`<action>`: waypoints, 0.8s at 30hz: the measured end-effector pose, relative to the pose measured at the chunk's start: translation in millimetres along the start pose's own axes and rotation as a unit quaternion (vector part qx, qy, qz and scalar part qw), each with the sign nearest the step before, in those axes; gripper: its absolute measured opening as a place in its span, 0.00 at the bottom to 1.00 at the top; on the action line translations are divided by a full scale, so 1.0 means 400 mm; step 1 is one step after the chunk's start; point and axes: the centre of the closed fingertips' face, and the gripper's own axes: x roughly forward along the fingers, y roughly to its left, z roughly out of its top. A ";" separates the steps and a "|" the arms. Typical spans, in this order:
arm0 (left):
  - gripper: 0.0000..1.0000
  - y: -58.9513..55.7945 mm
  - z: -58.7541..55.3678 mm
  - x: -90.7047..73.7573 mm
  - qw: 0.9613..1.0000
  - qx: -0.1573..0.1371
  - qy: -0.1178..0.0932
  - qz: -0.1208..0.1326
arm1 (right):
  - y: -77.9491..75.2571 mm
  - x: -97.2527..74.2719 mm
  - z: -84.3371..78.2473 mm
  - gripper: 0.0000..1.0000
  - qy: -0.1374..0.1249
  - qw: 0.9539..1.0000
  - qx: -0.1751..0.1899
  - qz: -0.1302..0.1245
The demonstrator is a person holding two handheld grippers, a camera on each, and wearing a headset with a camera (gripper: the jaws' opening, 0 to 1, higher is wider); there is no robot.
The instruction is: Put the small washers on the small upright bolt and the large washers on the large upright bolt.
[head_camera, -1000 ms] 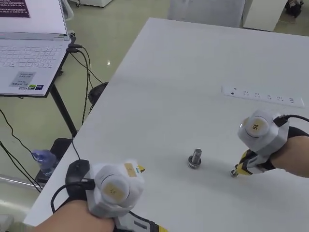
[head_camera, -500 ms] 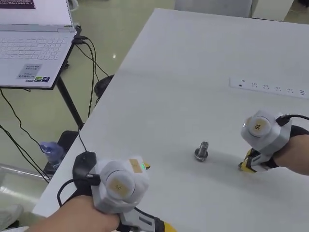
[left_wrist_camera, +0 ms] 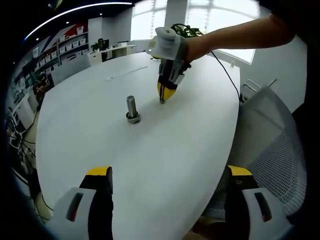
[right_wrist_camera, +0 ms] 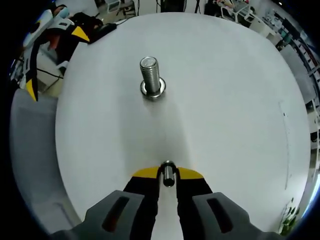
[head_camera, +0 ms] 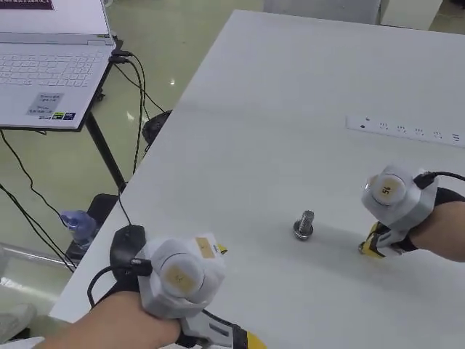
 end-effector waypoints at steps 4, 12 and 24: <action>0.93 0.000 0.001 -0.002 1.000 0.001 -0.002 0.000 | -0.004 -0.002 0.004 0.14 -0.011 1.000 0.007 0.002; 0.93 -0.005 -0.006 -0.009 1.000 0.000 0.001 0.002 | -0.001 -0.018 0.010 0.19 -0.027 1.000 0.014 -0.002; 0.93 -0.005 0.020 -0.016 1.000 -0.003 -0.015 0.007 | 0.009 -0.133 0.033 0.25 -0.127 0.989 0.074 -0.011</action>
